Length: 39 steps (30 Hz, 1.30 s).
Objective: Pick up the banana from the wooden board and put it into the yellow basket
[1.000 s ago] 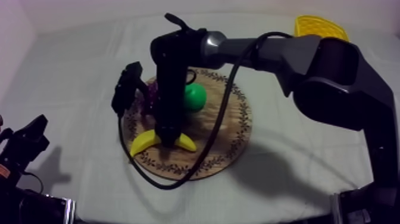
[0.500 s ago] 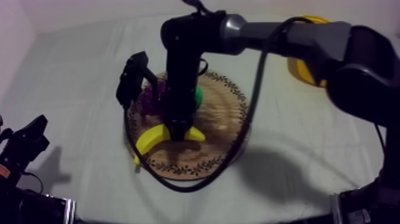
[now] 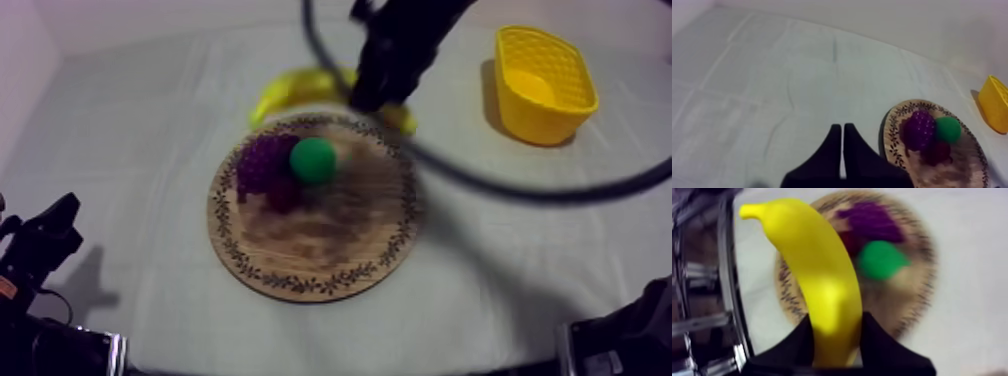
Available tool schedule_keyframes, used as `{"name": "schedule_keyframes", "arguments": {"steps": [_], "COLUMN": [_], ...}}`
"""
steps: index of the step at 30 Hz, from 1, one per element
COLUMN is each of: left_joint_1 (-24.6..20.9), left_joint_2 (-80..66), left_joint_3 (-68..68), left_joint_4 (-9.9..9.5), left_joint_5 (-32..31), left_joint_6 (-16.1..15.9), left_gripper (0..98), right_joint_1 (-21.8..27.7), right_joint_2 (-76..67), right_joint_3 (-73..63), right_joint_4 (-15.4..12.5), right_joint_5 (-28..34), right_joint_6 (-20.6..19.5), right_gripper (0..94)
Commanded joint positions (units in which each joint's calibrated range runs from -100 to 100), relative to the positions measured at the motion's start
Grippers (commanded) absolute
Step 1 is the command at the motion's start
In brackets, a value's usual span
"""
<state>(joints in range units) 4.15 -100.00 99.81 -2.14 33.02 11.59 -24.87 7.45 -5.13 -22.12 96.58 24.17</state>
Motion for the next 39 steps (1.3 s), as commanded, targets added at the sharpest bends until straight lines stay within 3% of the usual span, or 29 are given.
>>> {"name": "schedule_keyframes", "arguments": {"steps": [1, 9, 18, 26, 39], "left_joint_1": [0.0, 0.0, 0.0, 0.0, 0.0], "left_joint_2": [0.0, 0.0, 0.0, 0.0, 0.0], "left_joint_3": [0.0, 0.0, 0.0, 0.0, 0.0], "left_joint_4": [-0.03, -0.03, -0.03, -0.03, -0.03], "left_joint_5": [0.0, 0.0, 0.0, 0.0, 0.0], "left_joint_6": [0.0, 0.0, 0.0, 0.0, 0.0], "left_gripper": [0.1, 0.1, 0.1, 0.1, 0.1], "right_joint_1": [7.3, 20.5, 29.9, 33.1, 32.5], "right_joint_2": [-5.1, -2.4, 5.3, 11.8, 19.8], "right_joint_3": [-0.3, -3.9, -5.6, -4.1, -3.2], "right_joint_4": [-0.2, 1.1, 3.4, 5.0, 5.2], "right_joint_5": [-1.8, -4.9, -10.7, -14.8, -18.1], "right_joint_6": [-0.3, -0.3, 0.0, 0.2, -0.2], "right_gripper": [21.7, 20.2, 20.2, 20.4, 28.6]}}
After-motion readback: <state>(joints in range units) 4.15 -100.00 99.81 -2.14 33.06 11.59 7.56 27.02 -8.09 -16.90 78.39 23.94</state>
